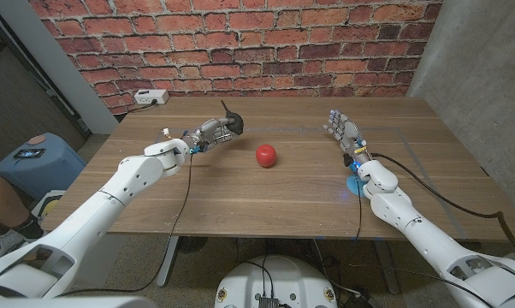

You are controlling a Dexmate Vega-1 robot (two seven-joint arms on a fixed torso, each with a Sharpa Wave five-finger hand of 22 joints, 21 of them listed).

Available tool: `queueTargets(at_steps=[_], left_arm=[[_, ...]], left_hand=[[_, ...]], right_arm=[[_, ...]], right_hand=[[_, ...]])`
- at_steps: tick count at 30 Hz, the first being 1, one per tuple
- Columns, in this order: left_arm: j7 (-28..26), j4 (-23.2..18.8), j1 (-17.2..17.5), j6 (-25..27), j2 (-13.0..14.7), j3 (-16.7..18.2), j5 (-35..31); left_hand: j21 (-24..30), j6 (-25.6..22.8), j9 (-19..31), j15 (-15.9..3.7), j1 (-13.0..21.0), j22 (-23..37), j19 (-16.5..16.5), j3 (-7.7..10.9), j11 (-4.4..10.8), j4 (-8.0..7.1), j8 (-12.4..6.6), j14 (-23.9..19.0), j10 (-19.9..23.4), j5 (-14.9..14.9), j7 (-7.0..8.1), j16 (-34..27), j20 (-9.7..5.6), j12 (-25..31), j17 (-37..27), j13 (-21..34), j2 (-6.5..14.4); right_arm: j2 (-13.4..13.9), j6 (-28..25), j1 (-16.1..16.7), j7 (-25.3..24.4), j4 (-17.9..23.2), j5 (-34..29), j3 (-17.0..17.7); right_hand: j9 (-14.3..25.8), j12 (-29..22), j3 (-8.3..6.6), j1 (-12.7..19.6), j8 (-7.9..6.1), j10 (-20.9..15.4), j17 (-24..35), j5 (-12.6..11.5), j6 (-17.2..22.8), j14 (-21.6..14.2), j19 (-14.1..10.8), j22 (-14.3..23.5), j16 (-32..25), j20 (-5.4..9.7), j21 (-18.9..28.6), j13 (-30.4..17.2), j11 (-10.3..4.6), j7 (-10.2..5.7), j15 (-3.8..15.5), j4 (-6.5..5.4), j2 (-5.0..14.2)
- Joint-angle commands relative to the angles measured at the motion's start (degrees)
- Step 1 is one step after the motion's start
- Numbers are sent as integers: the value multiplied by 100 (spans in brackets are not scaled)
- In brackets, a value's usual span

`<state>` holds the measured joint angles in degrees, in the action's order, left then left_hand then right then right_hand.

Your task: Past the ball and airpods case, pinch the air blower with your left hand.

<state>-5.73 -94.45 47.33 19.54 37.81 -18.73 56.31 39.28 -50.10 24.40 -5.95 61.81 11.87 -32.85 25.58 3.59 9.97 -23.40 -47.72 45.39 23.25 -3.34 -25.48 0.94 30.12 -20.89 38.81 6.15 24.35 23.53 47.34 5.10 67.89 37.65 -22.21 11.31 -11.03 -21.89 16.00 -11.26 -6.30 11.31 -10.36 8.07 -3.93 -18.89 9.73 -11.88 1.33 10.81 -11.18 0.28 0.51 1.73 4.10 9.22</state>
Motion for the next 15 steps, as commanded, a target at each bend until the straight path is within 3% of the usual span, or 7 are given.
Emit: queueTargets(at_steps=[1, 15], left_arm=[[195, 110, -46, -19, 45, -8, 36], [290, 155, -58, -31, 65, 6, 69]], left_hand=[[49, 124, -6, 108, -125, 13, 133, -36, -7, -93, 69, 132, -122, -7, -61, 92, 57, -56, -15, 41, -144], [72, 258, -50, 135, -255, 2, 264, -72, -88, -142, 159, 234, -261, -18, -105, 198, 123, -147, -1, 50, -183]], right_arm=[[-45, -14, -46, -20, -28, -36, -43], [-66, -27, -81, -3, -42, -55, -76]], right_hand=[[20, -21, 22, 67, -33, 10, 12, 5, 16, 1, 0, 8, -20, 1, 26, 3, 32, 27, 16, -1, 11], [20, -22, 24, 68, -31, 10, 12, 5, 10, 2, 2, 8, -19, -4, 25, 3, 24, 34, 16, -1, 12]])
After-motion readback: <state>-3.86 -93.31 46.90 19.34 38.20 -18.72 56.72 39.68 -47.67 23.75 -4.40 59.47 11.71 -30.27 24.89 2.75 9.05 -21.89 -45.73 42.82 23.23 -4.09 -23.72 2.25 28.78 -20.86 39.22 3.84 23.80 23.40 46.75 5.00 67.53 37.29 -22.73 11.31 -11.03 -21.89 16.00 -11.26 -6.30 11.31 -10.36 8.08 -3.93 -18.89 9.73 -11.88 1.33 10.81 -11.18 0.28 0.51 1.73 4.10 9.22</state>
